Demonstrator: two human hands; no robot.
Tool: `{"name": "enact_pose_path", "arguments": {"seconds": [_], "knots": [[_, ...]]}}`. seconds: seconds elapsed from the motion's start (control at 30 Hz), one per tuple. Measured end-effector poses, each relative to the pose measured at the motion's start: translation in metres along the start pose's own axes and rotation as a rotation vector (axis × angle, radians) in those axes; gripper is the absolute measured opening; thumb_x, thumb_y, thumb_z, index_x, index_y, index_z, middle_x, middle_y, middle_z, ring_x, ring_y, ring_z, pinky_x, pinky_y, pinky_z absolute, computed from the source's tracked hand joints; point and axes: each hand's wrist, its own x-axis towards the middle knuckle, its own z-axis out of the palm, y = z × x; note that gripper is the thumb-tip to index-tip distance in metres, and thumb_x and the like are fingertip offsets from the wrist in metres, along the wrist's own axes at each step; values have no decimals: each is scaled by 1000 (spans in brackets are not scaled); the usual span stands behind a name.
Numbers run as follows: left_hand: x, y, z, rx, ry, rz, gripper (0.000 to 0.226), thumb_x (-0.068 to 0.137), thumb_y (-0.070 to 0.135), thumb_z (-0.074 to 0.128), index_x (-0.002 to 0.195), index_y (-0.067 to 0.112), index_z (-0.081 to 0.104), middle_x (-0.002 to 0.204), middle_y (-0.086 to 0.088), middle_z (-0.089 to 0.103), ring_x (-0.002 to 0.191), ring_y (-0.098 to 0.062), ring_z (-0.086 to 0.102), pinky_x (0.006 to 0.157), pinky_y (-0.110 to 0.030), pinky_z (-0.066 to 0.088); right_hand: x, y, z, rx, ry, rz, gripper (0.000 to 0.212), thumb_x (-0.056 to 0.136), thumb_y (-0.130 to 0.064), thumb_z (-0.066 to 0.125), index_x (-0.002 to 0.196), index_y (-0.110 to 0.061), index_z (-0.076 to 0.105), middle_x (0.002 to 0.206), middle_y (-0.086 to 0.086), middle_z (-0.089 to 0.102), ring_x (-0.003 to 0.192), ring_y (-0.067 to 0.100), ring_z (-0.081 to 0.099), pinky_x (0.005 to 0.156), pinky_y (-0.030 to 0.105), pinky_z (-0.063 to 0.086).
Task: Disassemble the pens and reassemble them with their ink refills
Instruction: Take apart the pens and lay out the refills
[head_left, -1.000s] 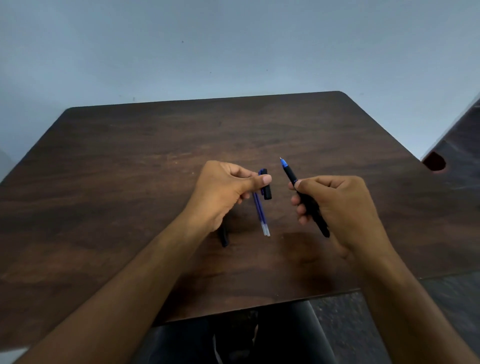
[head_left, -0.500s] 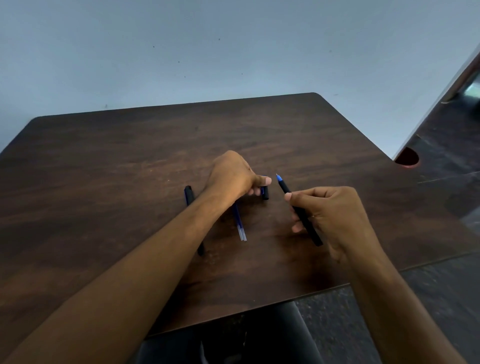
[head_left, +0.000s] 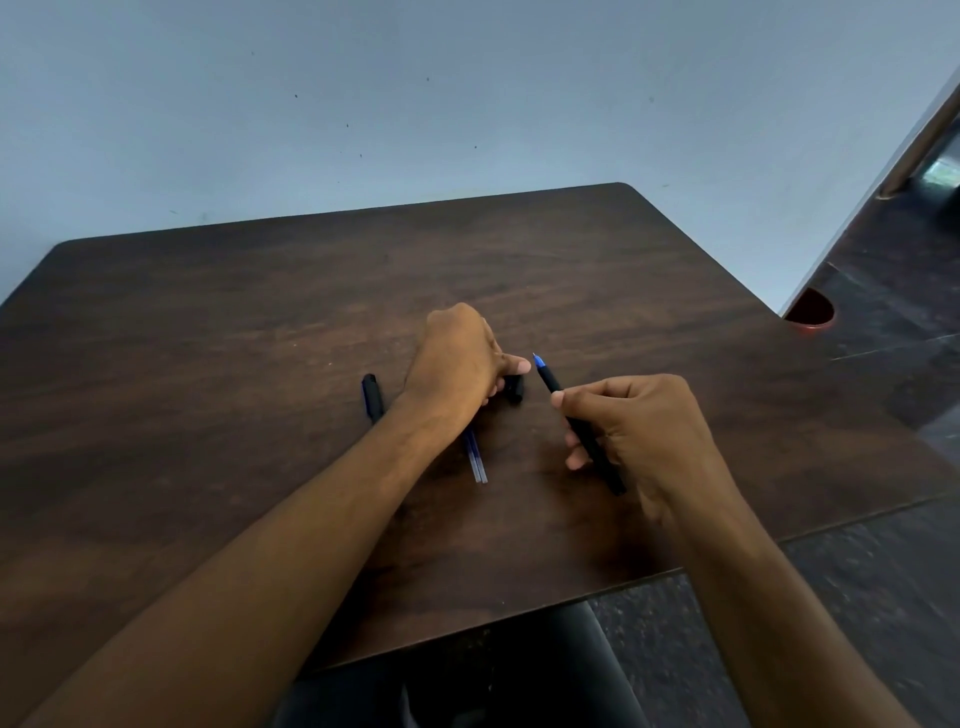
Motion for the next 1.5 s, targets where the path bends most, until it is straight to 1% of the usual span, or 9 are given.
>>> {"name": "enact_pose_path", "arguments": {"seconds": [0.07,0.17,0.47,0.63,0.87,1.17,1.3,1.4,1.5], "knots": [[-2,-4,-5,-7,92,83,31,86,34,73,69,11,62,63,0,60,58,-12,57,69,-22,54,-1,0,2,-10,-12,-4,13,81,-17,83,75,-5,79,58,13,70,44,26,65,51,32,55],[-18,-17,-12,-185,290,253,19,84,26,77,73,11,72,62,0,68,47,-6,56,47,-17,50,-3,-1,5,-18,-37,-4,12,83,-19,81,82,-8,79,61,12,73,48,25,68,57,36,60],[-74,-77,-30,-740,115,288,16,90,18,69,103,15,78,92,0,79,70,-4,62,61,-18,50,-15,-9,41,130,-263,3,11,91,-7,70,91,2,76,70,13,73,61,24,68,60,35,61],[-82,-88,-29,-1058,63,221,21,90,13,67,109,9,75,95,-1,73,66,-3,51,61,-18,42,-19,-11,62,186,-351,15,13,93,-4,67,94,7,74,68,14,69,58,22,64,54,32,59],[-82,-96,-33,-1106,-41,242,22,87,16,65,103,7,76,95,-5,76,60,-4,47,54,-16,38,-18,-8,73,186,-390,15,11,91,-5,70,90,4,76,69,12,69,63,25,63,57,35,54],[-78,-90,-33,-1137,125,199,37,66,22,79,96,-1,76,84,-7,74,60,-8,48,56,-21,42,-13,-8,78,61,-336,-90,12,89,-9,74,98,-2,77,64,9,68,54,22,60,59,34,54],[-77,-86,-33,-1158,199,146,39,59,28,86,86,5,73,62,4,60,56,-7,45,56,-23,42,-13,-10,81,87,-297,-156,7,87,-10,77,93,-7,78,59,7,67,49,19,58,55,30,55],[-81,-86,-34,-1120,106,183,39,66,36,81,93,9,73,73,4,60,68,-8,46,66,-25,41,-13,-12,78,73,-303,-189,5,86,-9,77,92,-10,78,60,5,69,49,19,61,55,28,56],[-83,-93,-40,-1000,-27,233,40,82,36,70,115,14,73,109,7,74,85,-6,51,73,-25,38,-11,-12,76,54,-296,-189,8,87,-8,77,95,-8,78,58,2,69,48,14,61,54,26,55]]}}
